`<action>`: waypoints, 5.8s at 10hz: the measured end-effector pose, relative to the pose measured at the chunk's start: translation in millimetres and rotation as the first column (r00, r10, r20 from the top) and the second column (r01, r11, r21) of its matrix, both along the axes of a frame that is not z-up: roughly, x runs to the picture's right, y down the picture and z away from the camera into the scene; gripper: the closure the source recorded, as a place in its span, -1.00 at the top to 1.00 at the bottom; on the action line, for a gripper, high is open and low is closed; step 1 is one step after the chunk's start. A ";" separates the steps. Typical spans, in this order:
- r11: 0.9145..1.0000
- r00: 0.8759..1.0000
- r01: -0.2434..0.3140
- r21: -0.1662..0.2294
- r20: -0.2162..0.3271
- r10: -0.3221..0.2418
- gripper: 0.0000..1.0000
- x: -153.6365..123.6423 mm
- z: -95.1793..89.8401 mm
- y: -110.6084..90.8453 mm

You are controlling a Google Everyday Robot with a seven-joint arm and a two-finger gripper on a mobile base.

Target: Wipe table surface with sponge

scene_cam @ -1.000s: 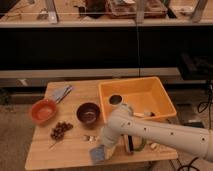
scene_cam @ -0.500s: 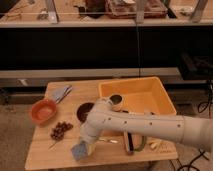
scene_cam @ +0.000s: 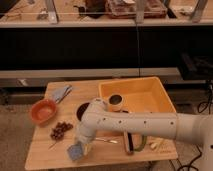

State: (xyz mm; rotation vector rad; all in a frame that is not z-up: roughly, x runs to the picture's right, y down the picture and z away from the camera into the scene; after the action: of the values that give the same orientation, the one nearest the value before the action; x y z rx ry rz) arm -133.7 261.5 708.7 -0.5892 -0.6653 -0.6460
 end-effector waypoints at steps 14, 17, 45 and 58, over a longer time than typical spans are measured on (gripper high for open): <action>0.990 0.993 0.110 -0.084 -0.036 -0.113 -1.00 -24.6 41.1 22.1; 0.993 0.994 0.099 -0.068 -0.047 -0.102 -1.00 -31.7 59.6 -6.7; 0.982 0.979 0.179 -0.061 -0.092 -0.184 -1.00 -48.5 80.1 -15.6; 0.950 0.951 0.308 -0.056 0.045 -0.306 -1.00 -77.4 12.6 63.1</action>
State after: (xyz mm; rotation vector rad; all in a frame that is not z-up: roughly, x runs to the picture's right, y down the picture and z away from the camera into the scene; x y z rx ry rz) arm -211.2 324.6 721.3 -0.7489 -0.6344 -0.9311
